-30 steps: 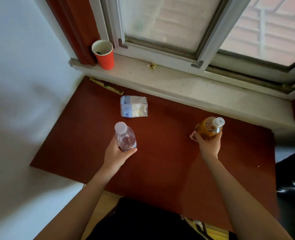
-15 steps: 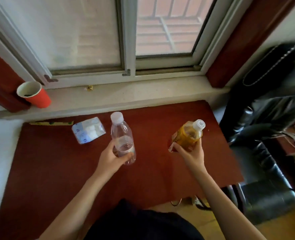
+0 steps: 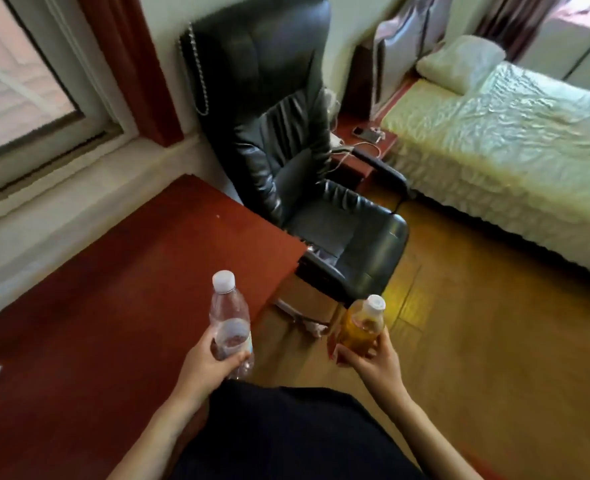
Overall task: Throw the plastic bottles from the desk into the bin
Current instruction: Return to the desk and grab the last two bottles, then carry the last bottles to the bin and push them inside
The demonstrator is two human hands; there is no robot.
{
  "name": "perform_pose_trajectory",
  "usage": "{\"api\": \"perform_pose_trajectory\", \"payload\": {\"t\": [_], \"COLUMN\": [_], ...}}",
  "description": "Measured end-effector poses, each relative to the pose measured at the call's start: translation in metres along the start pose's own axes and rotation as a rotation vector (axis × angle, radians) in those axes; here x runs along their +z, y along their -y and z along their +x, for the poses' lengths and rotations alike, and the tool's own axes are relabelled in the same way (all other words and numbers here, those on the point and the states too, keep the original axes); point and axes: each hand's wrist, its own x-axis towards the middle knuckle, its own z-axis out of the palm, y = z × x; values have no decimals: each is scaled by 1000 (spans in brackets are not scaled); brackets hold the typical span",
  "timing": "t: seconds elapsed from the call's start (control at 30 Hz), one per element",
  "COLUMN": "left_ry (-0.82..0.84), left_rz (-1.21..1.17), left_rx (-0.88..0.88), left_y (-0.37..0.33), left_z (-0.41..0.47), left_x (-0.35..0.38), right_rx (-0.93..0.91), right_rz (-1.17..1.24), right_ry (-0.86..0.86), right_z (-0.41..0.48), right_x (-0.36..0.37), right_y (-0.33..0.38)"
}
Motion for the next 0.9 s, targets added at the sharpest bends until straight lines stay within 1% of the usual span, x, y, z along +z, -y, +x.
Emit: {"api": "perform_pose_trajectory", "payload": {"t": [0.1,0.23,0.37,0.47,0.6,0.73,0.9], "left_ry": [111,271,449,565,663,743,885], "left_rz": [52,119,170,223,316,345,353], "left_rx": [49,122,214,294,308,338,383], "left_y": [-24,-58,-110,-141,-170,-201,-261], "left_z": [4,19,26,36,56,78,121], "left_x": [55,130,199,243,305,375,479], "right_rx": [58,80,141,172,265,366,406], "right_rz": [49,83,153,227,339,373,422], "right_ry": [-106,-294,-468,-607,-794,-927,-1065], "right_z": [-25,-47,-65,-78,-89,-74,-14], "right_x": [-51,-112,-166,-196,-220,-250,-331], "right_y": [-25,-48,-67,-83,-111,-140,-152]}}
